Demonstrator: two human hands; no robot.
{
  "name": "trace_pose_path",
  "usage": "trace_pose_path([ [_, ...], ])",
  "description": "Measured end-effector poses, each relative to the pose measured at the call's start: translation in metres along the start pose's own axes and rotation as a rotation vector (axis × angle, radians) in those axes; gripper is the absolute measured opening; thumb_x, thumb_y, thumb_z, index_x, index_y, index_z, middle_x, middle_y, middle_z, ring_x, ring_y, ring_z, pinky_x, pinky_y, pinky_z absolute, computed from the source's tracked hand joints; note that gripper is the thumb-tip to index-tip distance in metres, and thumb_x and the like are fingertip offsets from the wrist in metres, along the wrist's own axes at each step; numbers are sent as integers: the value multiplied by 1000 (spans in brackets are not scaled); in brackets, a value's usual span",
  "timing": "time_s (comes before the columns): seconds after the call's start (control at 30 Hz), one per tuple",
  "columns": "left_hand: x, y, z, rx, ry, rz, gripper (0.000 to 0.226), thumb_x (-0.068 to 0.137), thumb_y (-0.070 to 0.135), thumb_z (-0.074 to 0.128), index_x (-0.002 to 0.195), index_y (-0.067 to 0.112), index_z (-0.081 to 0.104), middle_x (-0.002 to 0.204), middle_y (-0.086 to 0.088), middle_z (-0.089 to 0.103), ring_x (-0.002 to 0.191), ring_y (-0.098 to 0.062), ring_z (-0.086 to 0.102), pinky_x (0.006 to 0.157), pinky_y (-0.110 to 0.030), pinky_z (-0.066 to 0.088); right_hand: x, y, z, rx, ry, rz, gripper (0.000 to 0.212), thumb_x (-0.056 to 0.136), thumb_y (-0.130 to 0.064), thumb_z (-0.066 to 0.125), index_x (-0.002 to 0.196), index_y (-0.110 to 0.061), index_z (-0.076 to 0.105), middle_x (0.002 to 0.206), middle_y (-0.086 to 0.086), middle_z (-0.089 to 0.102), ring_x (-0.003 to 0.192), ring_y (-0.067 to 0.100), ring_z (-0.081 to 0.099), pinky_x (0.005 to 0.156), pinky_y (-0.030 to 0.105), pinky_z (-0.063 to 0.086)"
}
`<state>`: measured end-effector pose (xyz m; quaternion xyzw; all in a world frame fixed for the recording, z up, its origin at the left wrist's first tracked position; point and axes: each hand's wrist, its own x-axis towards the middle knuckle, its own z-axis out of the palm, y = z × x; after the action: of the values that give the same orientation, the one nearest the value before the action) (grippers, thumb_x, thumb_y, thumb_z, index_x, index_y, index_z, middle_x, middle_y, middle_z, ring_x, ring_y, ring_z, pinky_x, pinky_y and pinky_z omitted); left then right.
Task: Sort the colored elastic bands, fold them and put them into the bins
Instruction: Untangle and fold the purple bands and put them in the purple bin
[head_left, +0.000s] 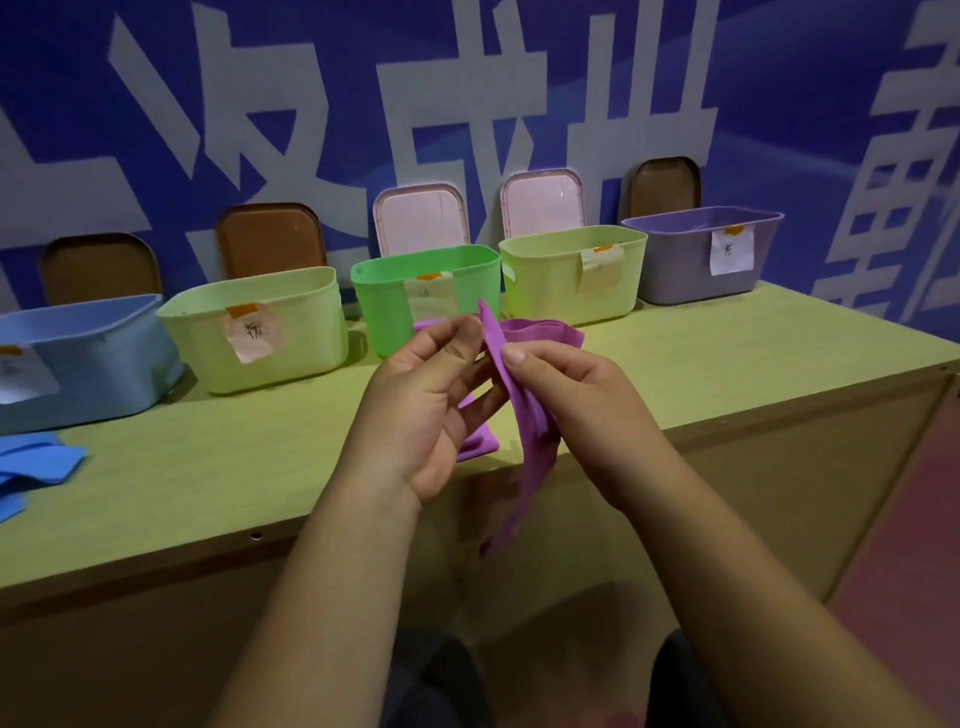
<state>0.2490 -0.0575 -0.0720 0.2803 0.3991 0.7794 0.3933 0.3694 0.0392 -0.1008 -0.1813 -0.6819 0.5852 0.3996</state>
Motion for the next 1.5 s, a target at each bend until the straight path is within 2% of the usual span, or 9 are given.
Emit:
trace_pose_path([
  [0.1,1,-2,-6,-28,-18,-63,26,87,19,75,112,13,71,98,-7,79,93,-19,78,71,-33,64,0,6,-3,-5,-29,-2,22,107,-29,65,112,-19,84,101,2,83,106,20,77,98,37,56],
  [0.2,1,-5,-11,-45,-9,-73,29,86,17,76,114,11,72,103,-11,79,98,-24,77,74,-36,65,-2,7,-4,-20,-26,9,22,107,-27,64,113,-21,84,100,-4,83,102,9,76,89,24,52],
  [0.37,-2,-12,-12,133,77,74,13,100,9,69,112,6,73,103,-13,81,100,-25,79,76,-34,65,-5,11,-1,-57,-10,12,23,108,-34,62,111,-27,85,108,-15,82,110,-1,72,101,29,50],
  [0.5,-6,-14,-10,305,110,194,11,105,12,66,108,9,76,102,-10,82,99,-24,80,79,-35,65,-7,10,2,-104,-21,7,27,109,-41,58,110,-33,84,103,-22,80,102,-10,69,89,22,48],
  [0.97,-8,-17,-18,340,131,195,9,101,12,71,107,7,76,98,-8,81,95,-23,81,82,-41,67,-6,17,8,-133,-18,-24,26,109,-39,59,113,-32,83,104,-18,81,103,-6,71,92,23,50],
  [1.13,-9,-21,-20,485,107,283,9,103,13,69,106,9,76,97,-6,81,96,-23,80,85,-45,66,-10,13,5,-192,-66,-14,37,109,-50,51,103,-33,83,82,-26,75,82,-12,66,71,6,44],
  [1.23,-10,-21,-21,483,105,272,9,103,13,69,105,10,77,97,-5,81,97,-23,80,86,-46,66,-12,12,5,-214,-89,-16,39,107,-56,51,92,-37,82,80,-18,75,73,-5,63,73,17,47],
  [1.4,-9,-21,-25,588,116,282,11,104,18,69,104,18,80,99,-3,82,98,-22,79,88,-49,66,-13,11,5,-259,-114,-21,42,111,-51,50,87,-44,83,94,-13,81,95,3,75,89,32,54],
  [1.5,-10,-20,-27,705,122,308,12,104,21,69,100,24,80,95,4,81,93,-14,79,77,-34,66,-13,14,5,-325,-99,-26,55,112,-51,46,67,-38,76,82,-5,78,89,13,74,90,46,59],
])
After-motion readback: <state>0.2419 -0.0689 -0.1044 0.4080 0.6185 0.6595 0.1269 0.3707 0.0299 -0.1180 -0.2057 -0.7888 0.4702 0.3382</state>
